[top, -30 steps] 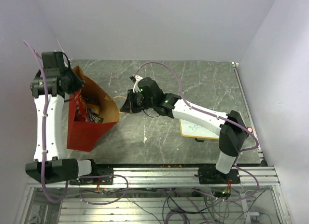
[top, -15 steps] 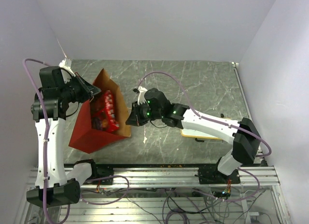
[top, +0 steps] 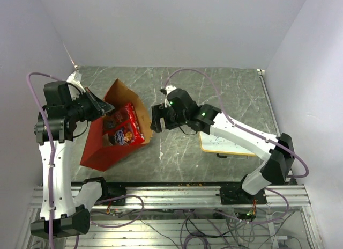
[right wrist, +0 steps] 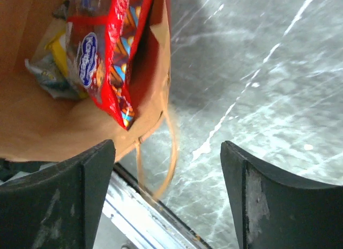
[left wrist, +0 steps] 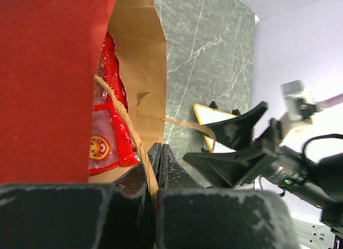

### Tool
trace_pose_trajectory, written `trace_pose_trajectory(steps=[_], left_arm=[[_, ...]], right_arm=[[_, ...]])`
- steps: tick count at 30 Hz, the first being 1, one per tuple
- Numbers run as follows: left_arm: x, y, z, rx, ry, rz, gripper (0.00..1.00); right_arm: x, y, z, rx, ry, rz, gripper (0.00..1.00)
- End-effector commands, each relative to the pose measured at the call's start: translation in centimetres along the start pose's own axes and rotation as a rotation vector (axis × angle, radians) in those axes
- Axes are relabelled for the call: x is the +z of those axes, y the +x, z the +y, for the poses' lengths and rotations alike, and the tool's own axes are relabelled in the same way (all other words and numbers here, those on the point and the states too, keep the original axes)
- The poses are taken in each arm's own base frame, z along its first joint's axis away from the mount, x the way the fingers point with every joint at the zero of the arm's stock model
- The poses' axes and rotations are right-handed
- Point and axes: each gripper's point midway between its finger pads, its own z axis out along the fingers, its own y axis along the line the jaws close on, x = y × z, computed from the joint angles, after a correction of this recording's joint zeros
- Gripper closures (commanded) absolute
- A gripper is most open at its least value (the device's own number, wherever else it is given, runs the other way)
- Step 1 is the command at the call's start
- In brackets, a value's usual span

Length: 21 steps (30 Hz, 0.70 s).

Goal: Take the snacks out of the paper bag
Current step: Adjust the paper bag at the center of the board.

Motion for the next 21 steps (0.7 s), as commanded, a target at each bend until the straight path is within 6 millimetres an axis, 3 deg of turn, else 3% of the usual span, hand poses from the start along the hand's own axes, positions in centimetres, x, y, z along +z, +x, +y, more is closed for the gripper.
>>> trace_pose_trajectory(steps=[1, 4, 9, 13, 16, 21], left_arm=[[-0.3, 0.2, -0.4, 0.015, 0.021, 0.016, 0.93], [-0.5, 0.1, -0.3, 0.021, 0.009, 0.011, 0.93], [-0.7, 0.1, -0.1, 0.025, -0.009, 0.014, 0.93], [-0.7, 0.0, -0.3, 0.017, -0.003, 0.01, 0.93], [-0.7, -0.1, -0.4, 0.01, -0.004, 0.006, 0.93], [-0.5, -0.3, -0.6, -0.004, 0.003, 0.007, 0.93]], right_arm=[[-3.6, -3.4, -1.6, -0.074, 0.156, -0.068, 0.13], [-3.5, -4.2, 0.8, -0.106, 0.1, -0.063, 0.0], [-3.1, -7.3, 3.9, -0.12, 0.113, -0.09, 0.0], [-1.9, -7.8, 6.0, 0.011, -0.122, -0.096, 0.0], [-0.8, -7.3, 5.8, 0.164, -0.306, -0.062, 0.0], [2.2, -6.1, 3.5, 0.127, -0.149, -0.068, 0.1]])
